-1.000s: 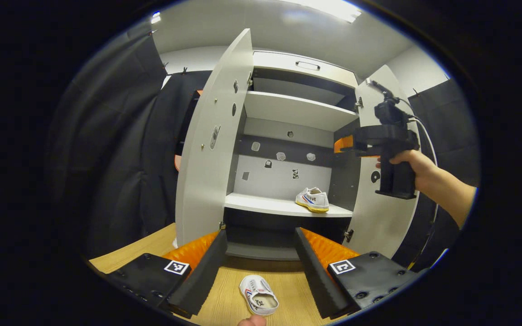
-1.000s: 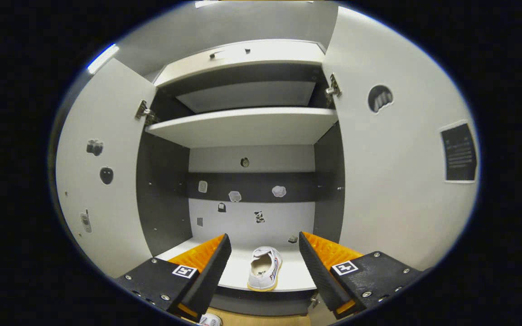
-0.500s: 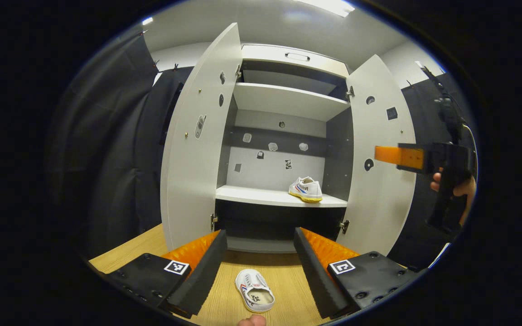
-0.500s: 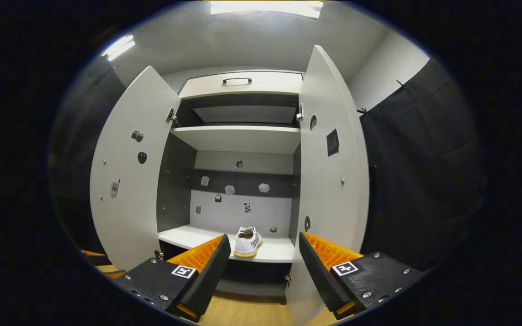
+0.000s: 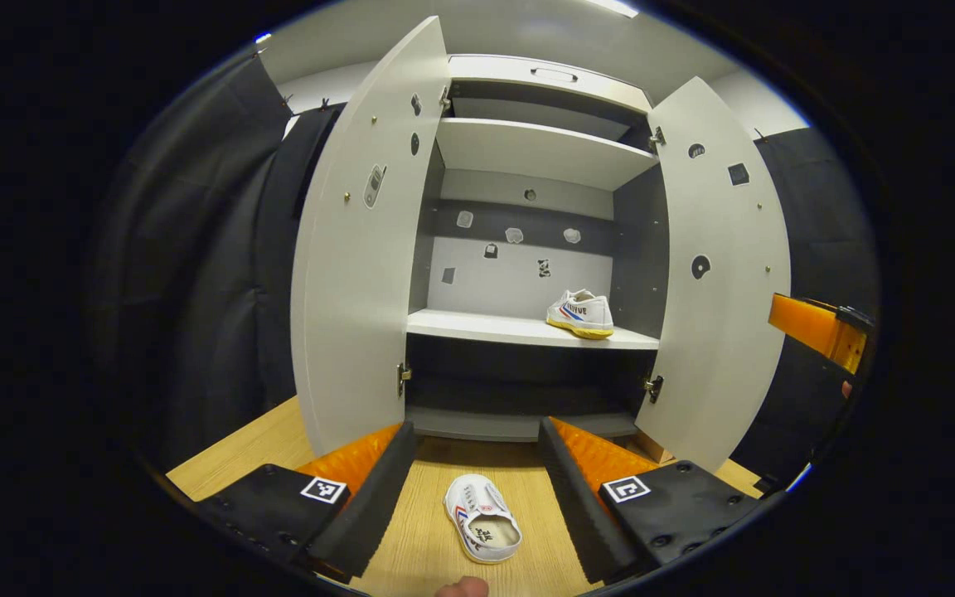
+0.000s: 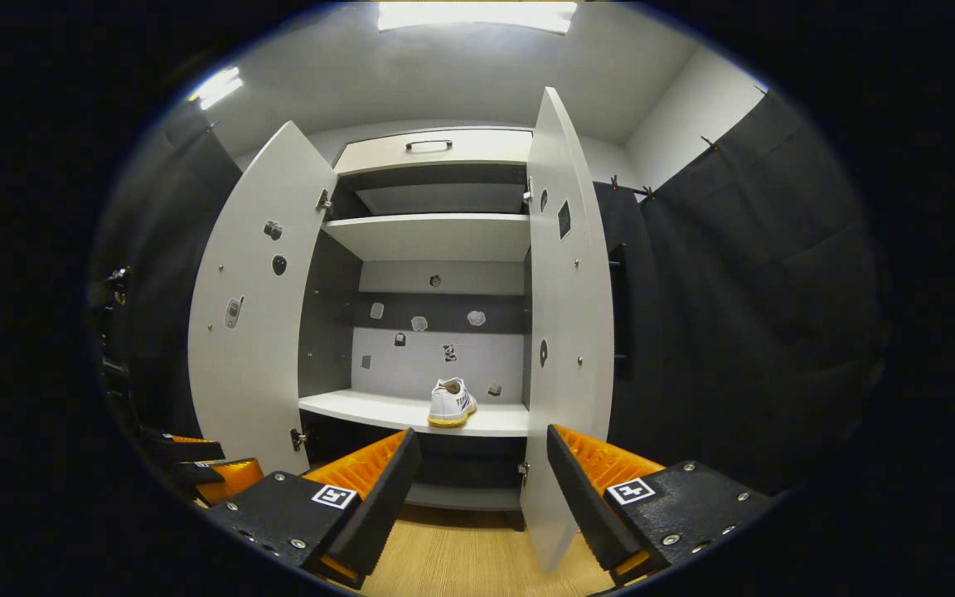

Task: Grab one shoe with the right hand and put it into the shoe cabinet, grab the other shoe with the left hand and put it into the shoe cabinet; then close the right door with the right hand and the left door with the left hand.

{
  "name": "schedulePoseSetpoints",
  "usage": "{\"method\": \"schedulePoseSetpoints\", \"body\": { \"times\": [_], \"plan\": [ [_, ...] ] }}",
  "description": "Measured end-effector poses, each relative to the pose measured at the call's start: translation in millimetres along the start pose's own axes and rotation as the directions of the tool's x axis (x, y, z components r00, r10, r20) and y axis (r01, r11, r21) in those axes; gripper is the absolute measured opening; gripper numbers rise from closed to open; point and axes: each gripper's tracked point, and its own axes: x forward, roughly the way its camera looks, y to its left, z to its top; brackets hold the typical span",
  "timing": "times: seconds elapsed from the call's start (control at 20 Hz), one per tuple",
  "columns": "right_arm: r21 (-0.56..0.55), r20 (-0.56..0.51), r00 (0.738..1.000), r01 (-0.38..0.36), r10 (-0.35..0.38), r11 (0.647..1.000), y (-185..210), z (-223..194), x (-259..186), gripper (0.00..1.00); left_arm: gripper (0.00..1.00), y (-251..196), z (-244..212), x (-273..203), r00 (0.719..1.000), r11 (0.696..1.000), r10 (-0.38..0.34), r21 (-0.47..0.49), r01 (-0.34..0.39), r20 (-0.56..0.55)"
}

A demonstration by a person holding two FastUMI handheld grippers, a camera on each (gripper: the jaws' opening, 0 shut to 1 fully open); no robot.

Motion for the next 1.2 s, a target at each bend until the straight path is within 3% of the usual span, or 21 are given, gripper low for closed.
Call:
{"method": "schedulePoseSetpoints", "body": {
  "times": [0.1, 0.2, 0.4, 0.45, 0.65, 0.8, 0.95, 1.2],
  "plan": [
    [0.001, -0.014, 1.0, -0.007, 0.007, 1.0, 4.3, -9.3, -1.9, 0.94, 0.97, -1.7, -40.0, 14.7, 0.99, 0.998, -0.062, 0.009, 0.063, -0.124],
    [0.022, -0.035, 0.999, -0.027, 0.028, 0.999, 12.0, -18.1, -4.9, 0.94, 0.97, 3.5, -88.7, 26.8, 0.967, 0.997, -0.076, 0.009, 0.081, -0.244],
    [0.029, -0.076, 0.997, -0.025, 0.028, 0.999, 9.6, -32.7, -11.7, 0.94, 0.97, 21.6, -189.0, 48.6, 0.882, 0.998, -0.031, 0.029, 0.051, -0.471],
    [0.025, -0.078, 0.997, -0.019, 0.02, 1.0, 7.4, -33.6, -14.1, 0.98, 0.99, 25.5, -207.3, 53.4, 0.858, 0.998, -0.018, 0.037, 0.044, -0.513],
    [0.006, -0.1, 0.995, 0.012, -0.011, 1.0, -5.7, -43.2, -23.5, 0.94, 0.98, 41.8, -243.9, 81.1, 0.817, 0.999, 0.027, 0.031, -0.011, -0.576],
    [0.004, -0.118, 0.992, 0.047, -0.046, 0.999, -18.3, -49.4, -23.5, 0.94, 0.98, 49.3, -259.0, 105.7, 0.822, 0.999, 0.032, 0.018, -0.026, -0.569],
    [0.008, -0.129, 0.989, 0.079, -0.077, 0.997, -30.0, -52.2, -21.7, 0.94, 0.99, 47.4, -262.8, 131.5, 0.85, 1.0, 0.021, 0.015, -0.015, -0.526],
    [-0.005, -0.137, 0.985, 0.1, -0.1, 0.995, -42.2, -53.1, -20.5, 0.94, 0.99, 50.1, -263.2, 147.9, 0.877, 0.998, 0.047, -0.011, -0.06, -0.478]
  ]
}}
